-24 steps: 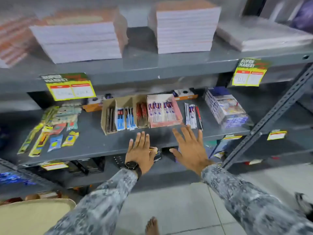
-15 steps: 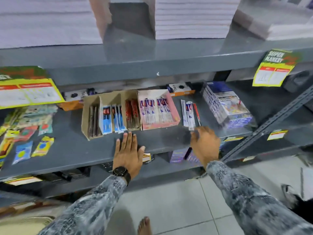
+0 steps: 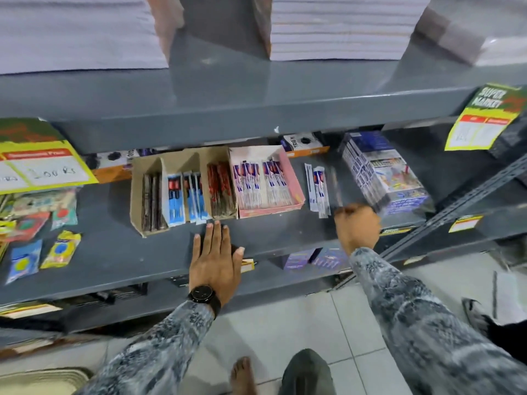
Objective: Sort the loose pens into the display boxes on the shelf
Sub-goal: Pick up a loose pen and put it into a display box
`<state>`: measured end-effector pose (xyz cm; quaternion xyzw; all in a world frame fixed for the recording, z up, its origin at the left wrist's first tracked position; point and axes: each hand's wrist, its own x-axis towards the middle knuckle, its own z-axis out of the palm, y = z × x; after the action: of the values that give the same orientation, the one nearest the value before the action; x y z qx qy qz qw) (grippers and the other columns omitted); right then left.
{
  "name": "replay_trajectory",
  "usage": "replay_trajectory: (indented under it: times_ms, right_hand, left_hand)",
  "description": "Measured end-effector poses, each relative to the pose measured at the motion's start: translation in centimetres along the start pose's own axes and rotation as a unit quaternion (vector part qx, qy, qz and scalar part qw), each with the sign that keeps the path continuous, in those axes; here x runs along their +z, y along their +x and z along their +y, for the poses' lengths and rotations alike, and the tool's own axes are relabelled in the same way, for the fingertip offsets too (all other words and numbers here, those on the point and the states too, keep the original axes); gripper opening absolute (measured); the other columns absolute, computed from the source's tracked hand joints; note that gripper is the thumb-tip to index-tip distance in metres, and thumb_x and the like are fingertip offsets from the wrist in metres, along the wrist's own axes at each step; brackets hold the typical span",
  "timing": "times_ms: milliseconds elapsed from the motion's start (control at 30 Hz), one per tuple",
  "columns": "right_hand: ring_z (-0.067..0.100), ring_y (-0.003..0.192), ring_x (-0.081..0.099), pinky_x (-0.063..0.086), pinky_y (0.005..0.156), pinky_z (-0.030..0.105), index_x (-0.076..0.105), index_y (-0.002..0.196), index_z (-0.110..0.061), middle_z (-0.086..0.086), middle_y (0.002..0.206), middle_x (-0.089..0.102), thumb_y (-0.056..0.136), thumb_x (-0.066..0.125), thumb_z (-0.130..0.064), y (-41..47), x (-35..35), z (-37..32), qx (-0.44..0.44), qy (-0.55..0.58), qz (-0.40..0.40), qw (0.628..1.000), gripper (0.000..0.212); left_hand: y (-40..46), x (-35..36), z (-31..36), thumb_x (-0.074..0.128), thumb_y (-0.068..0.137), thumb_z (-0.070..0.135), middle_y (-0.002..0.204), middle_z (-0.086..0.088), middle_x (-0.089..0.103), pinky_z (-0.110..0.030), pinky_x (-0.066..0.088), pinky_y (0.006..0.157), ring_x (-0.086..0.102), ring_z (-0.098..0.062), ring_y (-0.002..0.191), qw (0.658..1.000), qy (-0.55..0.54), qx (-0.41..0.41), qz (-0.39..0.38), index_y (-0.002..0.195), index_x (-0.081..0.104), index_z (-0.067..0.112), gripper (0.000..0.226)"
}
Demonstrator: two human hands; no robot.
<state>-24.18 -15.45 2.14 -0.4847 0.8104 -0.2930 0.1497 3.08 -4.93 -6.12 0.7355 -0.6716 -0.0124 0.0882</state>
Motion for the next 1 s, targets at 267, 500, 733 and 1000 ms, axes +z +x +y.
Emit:
replay_trajectory:
  times_ms: [267,500,733,1000]
  right_hand:
    - [0.017,0.067,0.069,0.057,0.068,0.029,0.077,0.082,-0.012,0.002,0.082,0.076,0.079,0.072,0.003,-5.7,0.4,-2.1,-0.393,0.147,-0.102,0.902,0.016]
    - [0.01,0.076,0.073,0.061,0.074,0.029,0.081,0.079,-0.012,-0.002,0.087,0.079,0.076,0.078,0.006,-6.7,3.0,-2.1,-0.504,0.101,-0.193,0.836,0.019]
    - [0.009,0.072,0.073,0.062,0.073,0.029,0.083,0.081,-0.013,-0.002,0.087,0.08,0.077,0.082,0.001,-7.3,3.3,-1.9,-0.48,0.088,-0.181,0.854,0.014]
    - [-0.003,0.064,0.066,0.057,0.067,0.022,0.079,0.09,-0.019,-0.008,0.077,0.078,0.082,0.083,-0.015,-9.1,2.8,-2.3,-0.266,0.113,-0.362,0.886,0.011]
  left_hand:
    - [0.1,-4.5,-1.4,0.032,0.1,0.056,0.138,-0.01,0.06,-0.041,0.034,0.115,0.052,-0.016,0.13,0.873,-0.454,-0.173,-0.05,0.135,0.058,0.016,0.059]
    - [-1.9,-7.4,-3.3,0.071,0.085,0.019,0.112,-0.02,0.073,-0.032,0.059,0.07,0.074,-0.027,0.092,0.634,-0.721,-0.261,-0.105,0.116,0.069,0.008,0.033]
    - [-2.6,-6.8,-3.7,0.08,0.077,0.002,0.1,-0.008,0.078,-0.025,0.058,0.072,0.073,-0.017,0.087,0.728,-0.636,-0.2,-0.16,0.116,0.07,0.01,0.041]
    - [-1.6,-7.1,-5.2,0.076,0.08,-0.002,0.085,-0.008,0.077,-0.028,0.061,0.069,0.072,-0.022,0.076,0.75,-0.613,-0.228,-0.098,0.094,0.077,0.015,0.021]
